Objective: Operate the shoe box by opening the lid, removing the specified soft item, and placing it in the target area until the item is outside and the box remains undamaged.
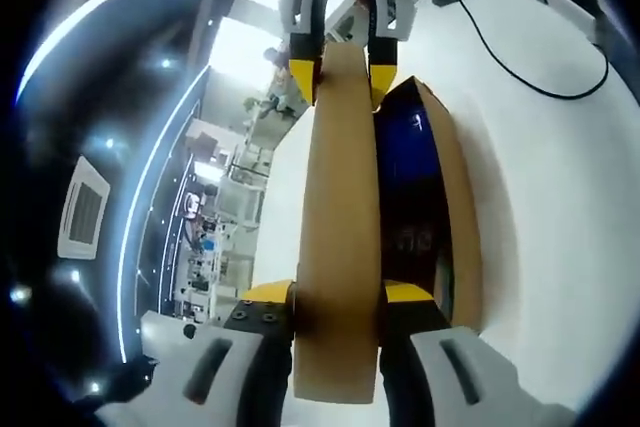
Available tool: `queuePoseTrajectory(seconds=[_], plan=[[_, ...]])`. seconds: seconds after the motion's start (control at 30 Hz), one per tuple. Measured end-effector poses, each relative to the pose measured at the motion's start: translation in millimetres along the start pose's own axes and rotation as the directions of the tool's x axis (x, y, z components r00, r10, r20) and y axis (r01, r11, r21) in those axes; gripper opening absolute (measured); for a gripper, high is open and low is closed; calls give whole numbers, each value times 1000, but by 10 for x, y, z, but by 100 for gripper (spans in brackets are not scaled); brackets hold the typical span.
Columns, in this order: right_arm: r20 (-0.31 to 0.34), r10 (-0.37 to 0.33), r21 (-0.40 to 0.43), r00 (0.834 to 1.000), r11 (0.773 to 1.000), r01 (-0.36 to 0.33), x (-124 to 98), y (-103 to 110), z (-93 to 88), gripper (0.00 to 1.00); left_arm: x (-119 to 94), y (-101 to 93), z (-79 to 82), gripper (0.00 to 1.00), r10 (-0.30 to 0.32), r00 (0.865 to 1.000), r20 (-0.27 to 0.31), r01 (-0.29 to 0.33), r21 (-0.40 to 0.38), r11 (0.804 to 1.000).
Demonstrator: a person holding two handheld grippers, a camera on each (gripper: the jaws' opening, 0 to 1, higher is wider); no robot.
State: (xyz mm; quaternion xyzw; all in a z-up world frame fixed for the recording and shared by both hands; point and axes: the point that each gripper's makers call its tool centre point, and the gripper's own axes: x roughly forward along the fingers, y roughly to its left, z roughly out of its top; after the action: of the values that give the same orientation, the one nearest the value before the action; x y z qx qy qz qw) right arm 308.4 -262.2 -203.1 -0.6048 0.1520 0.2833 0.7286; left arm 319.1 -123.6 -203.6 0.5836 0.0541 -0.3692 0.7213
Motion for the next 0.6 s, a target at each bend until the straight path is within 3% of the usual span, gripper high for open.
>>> queuePoseTrajectory(seconds=[0.6], plan=[[9,85,11,996,996,-85,12,-121,4,30,23,122,16,32,-45,999,17,46,-56,997]])
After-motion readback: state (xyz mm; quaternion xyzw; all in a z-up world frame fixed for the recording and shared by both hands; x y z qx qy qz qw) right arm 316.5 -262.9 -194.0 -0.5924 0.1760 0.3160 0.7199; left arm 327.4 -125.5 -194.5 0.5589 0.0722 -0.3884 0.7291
